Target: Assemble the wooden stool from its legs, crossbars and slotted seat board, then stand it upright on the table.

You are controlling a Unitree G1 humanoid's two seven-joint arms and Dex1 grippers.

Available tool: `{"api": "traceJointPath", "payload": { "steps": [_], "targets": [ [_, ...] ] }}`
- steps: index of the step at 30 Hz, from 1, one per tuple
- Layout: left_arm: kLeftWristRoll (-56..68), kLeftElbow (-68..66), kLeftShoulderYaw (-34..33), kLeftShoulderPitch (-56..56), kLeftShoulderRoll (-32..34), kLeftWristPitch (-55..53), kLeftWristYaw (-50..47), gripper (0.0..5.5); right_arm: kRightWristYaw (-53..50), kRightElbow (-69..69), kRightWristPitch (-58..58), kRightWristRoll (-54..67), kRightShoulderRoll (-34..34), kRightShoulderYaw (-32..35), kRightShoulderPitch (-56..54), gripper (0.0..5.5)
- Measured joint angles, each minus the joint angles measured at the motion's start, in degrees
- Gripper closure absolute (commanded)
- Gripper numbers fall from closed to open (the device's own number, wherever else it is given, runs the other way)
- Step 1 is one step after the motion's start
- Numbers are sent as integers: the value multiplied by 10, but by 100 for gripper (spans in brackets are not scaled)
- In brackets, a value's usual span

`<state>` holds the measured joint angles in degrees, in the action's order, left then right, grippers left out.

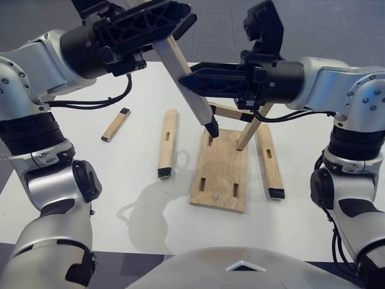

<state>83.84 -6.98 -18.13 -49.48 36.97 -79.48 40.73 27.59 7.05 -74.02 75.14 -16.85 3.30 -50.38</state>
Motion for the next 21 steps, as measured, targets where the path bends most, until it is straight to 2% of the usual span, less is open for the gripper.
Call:
{"api": "traceJointPath", "payload": {
  "steps": [4,9,11,14,21],
  "targets": [
    [-30,-1,5,3,14,2,54,330,-1,1,-1,4,4,-6,0,347],
    [-67,-22,5,4,9,41,71,340,-14,-5,17,-13,3,-1,-5,347],
    [-78,-27,-1,5,6,58,74,344,-18,-17,18,-17,1,6,-13,277],
    [-91,-35,-26,21,24,75,82,344,-32,-39,18,-29,-46,51,-13,229],
    [-127,-41,-27,27,32,93,102,344,-26,-20,-1,8,-54,68,-6,108]
  ]
}}
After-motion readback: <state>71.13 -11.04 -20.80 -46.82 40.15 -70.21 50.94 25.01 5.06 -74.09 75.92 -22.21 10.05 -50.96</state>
